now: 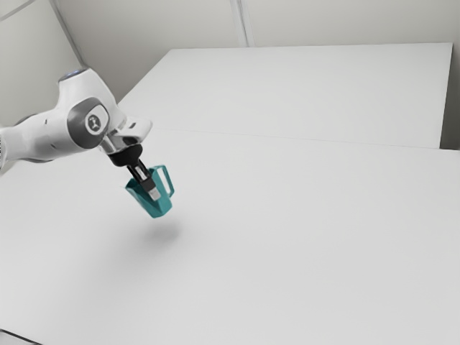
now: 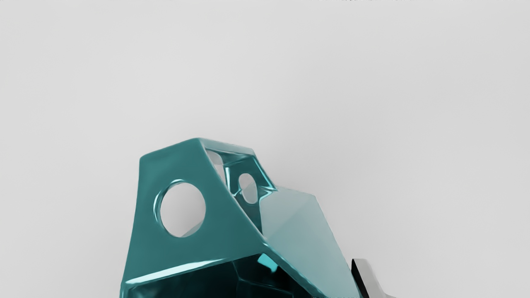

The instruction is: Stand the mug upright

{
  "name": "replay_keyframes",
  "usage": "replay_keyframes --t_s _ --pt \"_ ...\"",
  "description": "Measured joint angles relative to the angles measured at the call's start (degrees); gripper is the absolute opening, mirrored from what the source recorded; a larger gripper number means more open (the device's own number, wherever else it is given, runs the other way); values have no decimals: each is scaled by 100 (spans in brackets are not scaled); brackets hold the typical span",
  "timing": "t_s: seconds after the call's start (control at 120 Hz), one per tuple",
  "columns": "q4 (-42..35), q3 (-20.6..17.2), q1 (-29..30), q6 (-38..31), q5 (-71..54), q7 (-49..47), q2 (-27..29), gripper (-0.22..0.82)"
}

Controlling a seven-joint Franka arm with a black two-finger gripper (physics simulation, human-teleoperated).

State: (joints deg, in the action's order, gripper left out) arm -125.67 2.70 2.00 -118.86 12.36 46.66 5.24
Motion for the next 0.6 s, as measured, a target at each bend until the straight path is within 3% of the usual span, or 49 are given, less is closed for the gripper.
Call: replay_keyframes --t_s 0.283,0.6 --pt "-387 -482 -44 -863 -631 -912 -46 -15" --pt "-408 -534 -164 -1167 -1158 -1799 -400 -15"
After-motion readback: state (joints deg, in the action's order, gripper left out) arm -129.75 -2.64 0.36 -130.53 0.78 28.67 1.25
